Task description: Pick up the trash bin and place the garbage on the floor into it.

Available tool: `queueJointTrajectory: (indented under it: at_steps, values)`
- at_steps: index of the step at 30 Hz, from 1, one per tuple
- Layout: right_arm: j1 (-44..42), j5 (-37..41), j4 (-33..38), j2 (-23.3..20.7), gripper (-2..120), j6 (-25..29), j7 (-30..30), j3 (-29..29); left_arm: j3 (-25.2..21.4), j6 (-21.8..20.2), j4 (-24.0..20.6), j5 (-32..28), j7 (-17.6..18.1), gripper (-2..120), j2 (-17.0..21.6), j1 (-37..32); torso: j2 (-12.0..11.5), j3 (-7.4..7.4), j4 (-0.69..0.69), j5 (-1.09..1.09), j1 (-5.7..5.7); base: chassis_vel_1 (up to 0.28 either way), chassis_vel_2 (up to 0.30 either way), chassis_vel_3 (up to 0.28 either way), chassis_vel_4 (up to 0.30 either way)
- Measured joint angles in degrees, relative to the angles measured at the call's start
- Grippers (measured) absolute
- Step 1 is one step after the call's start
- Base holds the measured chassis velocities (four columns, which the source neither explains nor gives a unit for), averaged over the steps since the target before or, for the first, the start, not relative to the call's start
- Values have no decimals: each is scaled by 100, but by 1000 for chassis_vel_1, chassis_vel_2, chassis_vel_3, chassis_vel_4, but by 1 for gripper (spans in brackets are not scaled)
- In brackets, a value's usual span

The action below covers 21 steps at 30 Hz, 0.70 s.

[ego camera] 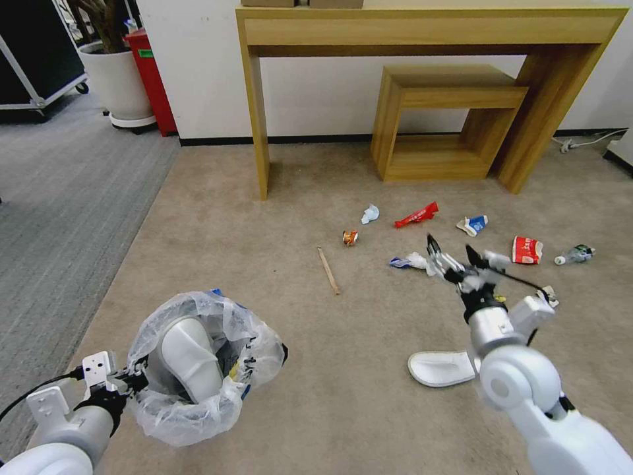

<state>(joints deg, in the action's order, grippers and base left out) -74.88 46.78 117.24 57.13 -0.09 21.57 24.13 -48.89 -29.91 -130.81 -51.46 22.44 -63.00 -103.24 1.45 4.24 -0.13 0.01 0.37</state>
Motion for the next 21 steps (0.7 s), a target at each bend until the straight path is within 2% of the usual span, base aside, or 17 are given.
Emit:
queueJointTrajectory:
  at_steps: [3, 7, 12, 21]
  values:
    - [-14, -73, -125, 48, 100, 13, 15, 3, -89, -200, 10, 142, -190, 0, 16, -33, 0, 0, 1, 0, 0, 0, 0, 0, 0]
    - [-22, -169, -227, 63, 100, 26, 13, 4, -143, -207, 51, 112, -413, 0, 21, -91, 0, 0, 1, 0, 0, 0, 0, 0, 0]
    - [-42, -187, -271, 52, 100, 27, 5, 34, -120, 7, 144, 44, -442, 0, 20, -75, 0, 1, 1, 0, 0, 0, 0, 0, 0]
    - [-52, -196, -323, 25, 100, 18, -11, 56, -112, 29, 180, -12, -417, 0, 12, -52, 0, 0, 1, 0, 0, 0, 0, 0, 0]
